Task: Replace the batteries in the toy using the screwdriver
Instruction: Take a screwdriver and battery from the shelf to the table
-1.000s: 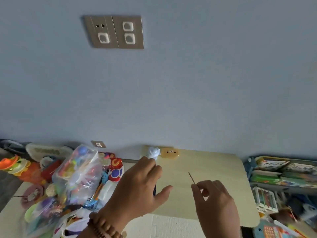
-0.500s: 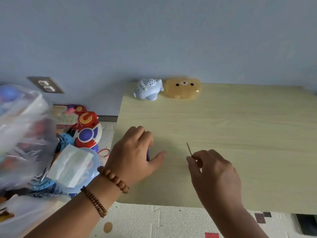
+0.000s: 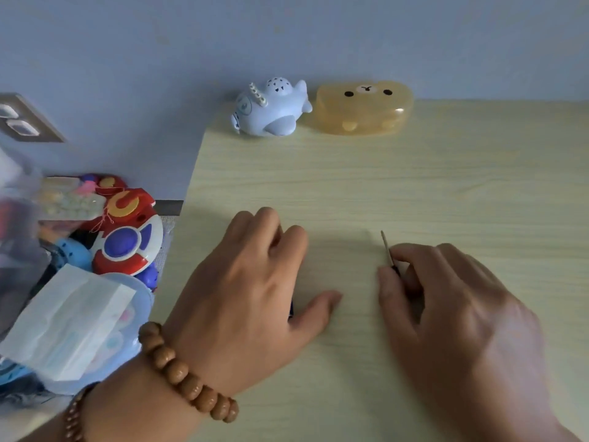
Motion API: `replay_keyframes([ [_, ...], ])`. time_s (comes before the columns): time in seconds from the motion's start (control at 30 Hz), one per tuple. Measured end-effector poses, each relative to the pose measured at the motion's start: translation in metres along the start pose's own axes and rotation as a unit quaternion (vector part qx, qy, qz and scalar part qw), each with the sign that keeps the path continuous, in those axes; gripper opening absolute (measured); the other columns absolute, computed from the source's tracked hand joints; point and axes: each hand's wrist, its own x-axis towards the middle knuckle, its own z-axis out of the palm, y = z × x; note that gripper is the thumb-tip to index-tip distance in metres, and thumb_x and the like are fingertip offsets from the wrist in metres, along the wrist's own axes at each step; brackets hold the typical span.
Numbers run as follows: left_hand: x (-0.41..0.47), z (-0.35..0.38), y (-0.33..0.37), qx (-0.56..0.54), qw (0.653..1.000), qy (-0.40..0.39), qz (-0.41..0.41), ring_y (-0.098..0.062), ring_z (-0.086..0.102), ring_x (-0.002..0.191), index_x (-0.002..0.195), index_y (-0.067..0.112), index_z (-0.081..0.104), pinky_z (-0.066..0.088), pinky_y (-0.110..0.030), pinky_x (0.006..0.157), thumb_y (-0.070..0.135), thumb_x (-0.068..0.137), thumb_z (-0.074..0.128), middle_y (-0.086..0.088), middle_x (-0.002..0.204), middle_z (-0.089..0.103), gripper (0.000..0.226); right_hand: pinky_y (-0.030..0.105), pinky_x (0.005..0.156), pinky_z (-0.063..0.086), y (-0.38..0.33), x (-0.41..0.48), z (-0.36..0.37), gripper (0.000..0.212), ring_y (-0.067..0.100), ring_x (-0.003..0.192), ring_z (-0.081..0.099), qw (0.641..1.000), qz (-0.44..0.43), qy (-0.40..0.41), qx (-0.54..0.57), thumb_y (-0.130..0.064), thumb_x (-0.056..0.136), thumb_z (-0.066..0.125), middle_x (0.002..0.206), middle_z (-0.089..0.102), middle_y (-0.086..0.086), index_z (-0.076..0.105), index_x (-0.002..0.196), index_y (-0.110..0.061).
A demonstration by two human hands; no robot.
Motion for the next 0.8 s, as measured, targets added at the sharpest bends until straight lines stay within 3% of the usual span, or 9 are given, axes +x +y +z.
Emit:
replay_keyframes([
  [0.3, -0.001, -0.001, -0.003, -0.036, 0.999, -0.005, -0.007, -0.027, 0.045, 0.081, 0.084, 0.012, 0.052, 0.049, -0.044, 0.070, 0.056, 0.082, 0.058, -0.008, 0.090, 0.046, 0.044, 0.031, 0.048, 0.044, -0.010, 0.001, -0.003, 0.018, 0.026, 0.079, 0.066, 0.999, -0.003, -0.029, -0.041, -0.033, 0.089, 0.059, 0.081, 0.064, -0.002, 0.069, 0.098, -0.022],
  [0.5, 0.001, 0.006, -0.002, -0.032, 0.999, 0.022, 0.004, -0.024, 0.046, 0.082, 0.084, 0.017, 0.049, 0.050, -0.041, 0.069, 0.058, 0.079, 0.056, -0.003, 0.089, 0.044, 0.043, 0.028, 0.047, 0.047, -0.006, 0.002, 0.005, 0.013, 0.011, 0.076, 0.056, 1.000, 0.012, 0.001, -0.018, -0.039, 0.082, 0.059, 0.076, 0.060, -0.008, 0.065, 0.091, -0.031],
  [0.67, 0.003, 0.001, -0.006, -0.043, 0.999, -0.014, 0.018, -0.024, 0.047, 0.077, 0.082, 0.014, 0.054, 0.049, -0.042, 0.067, 0.055, 0.078, 0.063, -0.004, 0.086, 0.047, 0.042, 0.026, 0.043, 0.044, -0.009, 0.006, 0.003, 0.017, 0.026, 0.071, 0.070, 0.999, 0.012, 0.007, -0.029, -0.030, 0.083, 0.061, 0.074, 0.065, -0.001, 0.074, 0.093, -0.023],
  [0.8, 0.004, -0.006, -0.007, -0.060, 0.998, -0.027, 0.008, -0.026, 0.051, 0.079, 0.081, 0.013, 0.056, 0.048, -0.043, 0.069, 0.052, 0.077, 0.067, -0.005, 0.088, 0.051, 0.040, 0.027, 0.043, 0.043, -0.013, 0.010, 0.002, 0.019, 0.027, 0.074, 0.070, 0.999, 0.021, -0.019, -0.041, -0.030, 0.083, 0.061, 0.076, 0.065, 0.000, 0.073, 0.095, -0.020],
])
